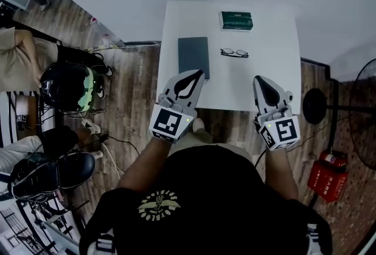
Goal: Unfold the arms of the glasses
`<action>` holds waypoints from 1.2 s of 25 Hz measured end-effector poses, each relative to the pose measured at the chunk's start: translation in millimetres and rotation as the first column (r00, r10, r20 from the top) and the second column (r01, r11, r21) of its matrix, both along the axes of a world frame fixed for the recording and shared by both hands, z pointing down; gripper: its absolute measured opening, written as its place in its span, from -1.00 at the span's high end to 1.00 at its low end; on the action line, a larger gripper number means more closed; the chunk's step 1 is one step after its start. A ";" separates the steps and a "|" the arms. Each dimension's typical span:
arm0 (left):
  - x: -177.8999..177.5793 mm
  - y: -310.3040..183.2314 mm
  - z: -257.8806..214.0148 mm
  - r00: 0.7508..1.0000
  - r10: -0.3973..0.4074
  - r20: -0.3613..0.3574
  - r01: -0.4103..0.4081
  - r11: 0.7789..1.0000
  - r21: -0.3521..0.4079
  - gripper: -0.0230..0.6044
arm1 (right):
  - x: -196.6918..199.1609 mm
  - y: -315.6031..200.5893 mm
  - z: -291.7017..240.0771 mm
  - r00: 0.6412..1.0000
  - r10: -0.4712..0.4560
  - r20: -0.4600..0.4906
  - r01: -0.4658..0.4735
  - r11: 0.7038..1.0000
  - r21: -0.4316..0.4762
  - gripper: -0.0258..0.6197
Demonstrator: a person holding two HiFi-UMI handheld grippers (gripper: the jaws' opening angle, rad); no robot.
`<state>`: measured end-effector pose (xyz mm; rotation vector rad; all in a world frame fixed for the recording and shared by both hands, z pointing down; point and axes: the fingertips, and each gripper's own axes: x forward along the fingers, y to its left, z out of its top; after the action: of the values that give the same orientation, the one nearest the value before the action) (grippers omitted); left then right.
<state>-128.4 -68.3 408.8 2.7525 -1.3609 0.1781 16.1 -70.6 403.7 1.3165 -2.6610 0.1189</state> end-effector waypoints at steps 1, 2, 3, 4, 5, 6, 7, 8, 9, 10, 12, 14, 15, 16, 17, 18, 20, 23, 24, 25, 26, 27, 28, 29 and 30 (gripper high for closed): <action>-0.4 -3.6 -1.8 1.000 0.011 0.003 -0.011 1.000 0.002 0.91 | -0.9 -2.4 -2.0 1.000 0.011 -0.002 -0.011 1.000 0.006 0.92; -0.8 -7.0 -3.7 1.000 0.021 0.012 -0.021 1.000 0.001 0.91 | -1.6 -4.1 -3.9 1.000 0.022 -0.004 -0.022 1.000 0.012 0.92; -1.3 -10.2 -5.5 0.999 0.029 0.023 -0.029 1.000 -0.002 0.91 | -2.3 -5.0 -5.5 0.999 0.034 -0.005 -0.034 0.999 0.016 0.92; -1.9 -13.6 -7.0 0.999 0.037 0.032 -0.037 0.999 -0.003 0.90 | -3.3 -5.5 -6.9 0.999 0.045 -0.006 -0.044 0.999 0.019 0.92; -2.5 -17.0 -8.1 0.999 0.044 0.032 -0.044 0.999 0.000 0.91 | -4.7 -5.8 -8.2 0.999 0.051 -0.007 -0.051 0.999 0.019 0.92; -3.2 -20.4 -9.1 0.999 0.048 0.023 -0.049 0.999 0.005 0.91 | -6.4 -5.8 -9.7 0.999 0.052 -0.007 -0.052 0.998 0.018 0.92; -3.4 -22.9 -10.4 0.999 0.052 0.007 -0.052 0.999 0.015 0.91 | -7.8 -5.7 -11.6 0.999 0.049 -0.006 -0.049 0.999 0.016 0.92; -2.9 -24.5 -12.5 0.998 0.056 -0.007 -0.056 0.998 0.028 0.90 | -8.5 -5.7 -13.9 0.999 0.046 -0.004 -0.046 0.999 0.014 0.92; -1.6 -25.1 -15.0 0.998 0.060 -0.012 -0.059 0.997 0.041 0.91 | -8.1 -6.1 -16.6 0.999 0.045 -0.002 -0.045 0.999 0.014 0.92; 0.5 -25.1 -17.7 0.998 0.065 -0.008 -0.065 0.997 0.050 0.91 | -6.8 -6.6 -19.7 0.999 0.049 0.000 -0.049 0.999 0.017 0.92; 7.0 -24.3 -20.8 0.997 0.081 -0.002 -0.081 0.995 0.052 0.91 | -3.4 -6.8 -25.8 0.998 0.065 0.009 -0.065 0.998 0.023 0.92; 13.8 -25.1 -22.5 0.995 0.099 0.001 -0.099 0.994 0.040 0.91 | -1.6 -5.1 -29.5 0.997 0.073 0.020 -0.074 0.997 0.027 0.92; 15.8 -25.8 -21.6 0.994 0.108 0.020 -0.109 0.993 0.038 0.90 | -1.1 -4.2 -29.6 0.997 0.074 0.021 -0.075 0.997 0.028 0.92; 16.9 -26.9 -19.5 0.993 0.114 0.039 -0.115 0.993 0.039 0.91 | -0.4 -4.2 -28.4 0.997 0.074 0.020 -0.075 0.997 0.027 0.92; 17.9 -28.5 -17.6 0.992 0.114 0.047 -0.116 0.992 0.043 0.91 | 0.8 -5.4 -26.4 0.997 0.075 0.020 -0.076 0.997 0.024 0.92; 18.9 -30.4 -16.2 0.993 0.111 0.050 -0.114 0.992 0.049 0.91 | 2.6 -7.5 -24.2 0.997 0.078 0.023 -0.078 0.997 0.020 0.92; 20.9 -34.8 -11.6 0.992 0.105 0.071 -0.109 0.992 0.060 0.90 | 7.2 -13.7 -21.9 0.996 0.082 0.033 -0.083 0.996 0.016 0.92; 24.9 -43.5 -1.4 0.988 0.097 0.121 -0.105 0.993 0.056 0.91 | 11.2 -26.1 -23.4 0.996 0.077 0.052 -0.079 0.997 0.023 0.92; 27.4 -46.8 1.8 0.986 0.098 0.132 -0.105 0.993 0.049 0.91 | 11.8 -30.3 -23.6 0.996 0.072 0.056 -0.074 0.997 0.025 0.92; 30.7 -50.3 4.8 0.985 0.101 0.138 -0.107 0.993 0.040 0.91 | 12.5 -34.5 -23.4 0.996 0.067 0.060 -0.069 0.997 0.025 0.92; 34.4 -53.7 7.9 0.984 0.107 0.141 -0.112 0.993 0.030 0.90 | 13.8 -38.8 -22.4 0.996 0.064 0.064 -0.066 0.998 0.024 0.92; 38.4 -57.4 11.3 0.983 0.114 0.147 -0.118 0.993 0.017 0.91 | 15.7 -43.5 -20.9 0.996 0.062 0.067 -0.063 0.998 0.021 0.92; 42.6 -61.7 15.6 0.980 0.122 0.158 -0.124 0.992 0.002 0.90 | 18.4 -48.8 -18.9 0.996 0.061 0.069 -0.062 0.998 0.016 0.92; 47.2 -67.0 21.0 0.976 0.129 0.175 -0.129 0.992 -0.014 0.90 | 21.8 -54.8 -16.8 0.996 0.060 0.070 -0.061 0.998 0.012 0.92; 52.6 -73.0 27.7 0.971 0.136 0.195 -0.132 0.991 -0.030 0.90 | 25.9 -61.3 -15.1 0.996 0.060 0.070 -0.060 0.998 0.008 0.92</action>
<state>-75.8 -141.2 436.5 2.8778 -1.2038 0.4787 42.0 -131.9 388.7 1.4214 -2.6837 0.1623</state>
